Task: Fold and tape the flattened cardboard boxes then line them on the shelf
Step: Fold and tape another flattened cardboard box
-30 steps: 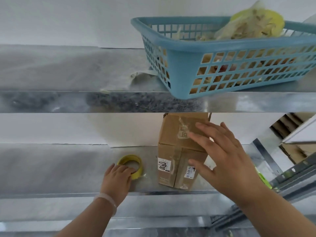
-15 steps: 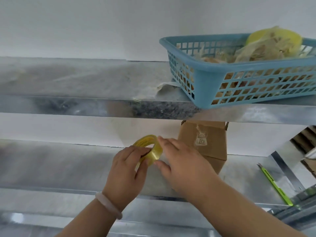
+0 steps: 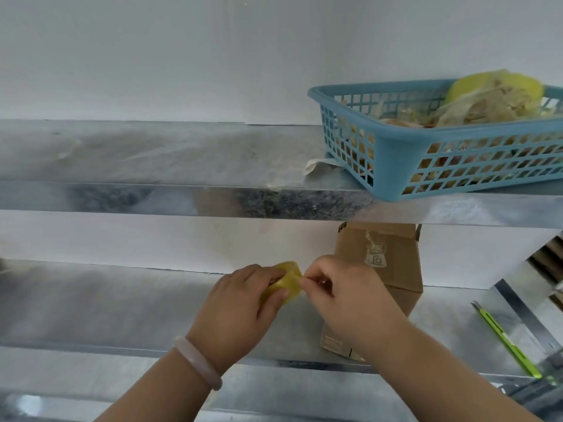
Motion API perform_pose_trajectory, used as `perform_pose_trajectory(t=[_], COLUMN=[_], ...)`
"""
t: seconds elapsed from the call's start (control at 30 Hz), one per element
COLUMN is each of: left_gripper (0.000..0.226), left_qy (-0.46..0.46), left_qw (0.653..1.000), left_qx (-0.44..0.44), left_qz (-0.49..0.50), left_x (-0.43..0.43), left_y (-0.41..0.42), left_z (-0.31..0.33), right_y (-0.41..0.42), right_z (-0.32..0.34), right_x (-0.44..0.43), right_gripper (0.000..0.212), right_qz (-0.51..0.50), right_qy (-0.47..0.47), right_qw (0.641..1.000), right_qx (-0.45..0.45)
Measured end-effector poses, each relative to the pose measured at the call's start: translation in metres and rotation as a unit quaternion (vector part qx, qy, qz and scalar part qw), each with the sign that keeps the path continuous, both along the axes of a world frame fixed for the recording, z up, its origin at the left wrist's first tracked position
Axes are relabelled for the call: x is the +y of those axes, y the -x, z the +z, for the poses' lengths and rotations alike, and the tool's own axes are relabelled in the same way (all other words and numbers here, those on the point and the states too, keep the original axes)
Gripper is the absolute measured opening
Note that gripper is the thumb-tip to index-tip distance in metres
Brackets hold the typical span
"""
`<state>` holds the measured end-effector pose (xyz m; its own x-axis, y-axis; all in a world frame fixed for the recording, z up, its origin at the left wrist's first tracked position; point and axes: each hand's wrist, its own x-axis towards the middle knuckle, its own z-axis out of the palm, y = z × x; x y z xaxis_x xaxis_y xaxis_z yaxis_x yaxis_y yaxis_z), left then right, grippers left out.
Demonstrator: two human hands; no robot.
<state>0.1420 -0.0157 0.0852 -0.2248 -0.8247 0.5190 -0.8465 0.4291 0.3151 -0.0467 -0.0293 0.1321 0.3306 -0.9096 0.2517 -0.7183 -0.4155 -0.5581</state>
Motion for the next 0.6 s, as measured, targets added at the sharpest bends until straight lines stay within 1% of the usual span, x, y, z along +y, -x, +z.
perform_pose_trajectory(t=[0.07,0.17,0.23,0.3,0.37,0.4,0.43,0.47,0.5,0.57,0.6], left_gripper=[0.043,0.059,0.059,0.051,0.036,0.029,0.025,0.024,0.023,0.023,0.026], left_qy=[-0.025,-0.071,-0.096,-0.13,-0.159,-0.169,-0.174,-0.177,-0.178,-0.162,-0.137], left_qw=[0.999,0.996,0.994,0.982,0.959,0.946,0.94,0.938,0.937,0.946,0.958], left_qx=[-0.001,-0.005,0.044,0.132,0.226,0.26,0.27,0.262,0.252,0.229,0.205], left_qz=[0.02,0.057,0.028,-0.022,-0.069,-0.092,-0.117,-0.144,-0.164,-0.162,-0.147], left_x=[-0.003,-0.009,-0.01,-0.007,-0.006,-0.006,-0.007,-0.007,-0.007,-0.009,-0.01], left_y=[-0.003,-0.009,-0.01,-0.009,-0.01,-0.011,-0.014,-0.016,-0.017,-0.015,-0.011], left_z=[0.005,0.011,0.014,0.019,0.023,0.024,0.026,0.027,0.027,0.029,0.031], right_y=[0.001,0.0,0.0,-0.001,0.002,0.005,0.009,0.012,0.015,0.022,0.026], right_z=[0.0,-0.002,-0.002,0.001,0.008,0.013,0.015,0.016,0.016,0.013,0.01], right_x=[0.005,0.011,0.013,0.013,0.012,0.012,0.012,0.014,0.015,0.02,0.022], right_gripper=[0.01,0.013,0.012,0.015,0.02,0.022,0.022,0.021,0.02,0.017,0.016], right_qz=[-0.013,-0.027,-0.05,-0.067,-0.072,-0.073,-0.073,-0.073,-0.074,-0.085,-0.095], right_qy=[-0.028,-0.073,-0.139,-0.213,-0.259,-0.269,-0.27,-0.263,-0.25,-0.225,-0.216], right_qw=[0.998,0.993,0.973,0.928,0.862,0.835,0.823,0.827,0.839,0.851,0.847], right_qx=[-0.052,-0.092,-0.178,-0.299,-0.429,-0.474,-0.494,-0.491,-0.478,-0.467,-0.477])
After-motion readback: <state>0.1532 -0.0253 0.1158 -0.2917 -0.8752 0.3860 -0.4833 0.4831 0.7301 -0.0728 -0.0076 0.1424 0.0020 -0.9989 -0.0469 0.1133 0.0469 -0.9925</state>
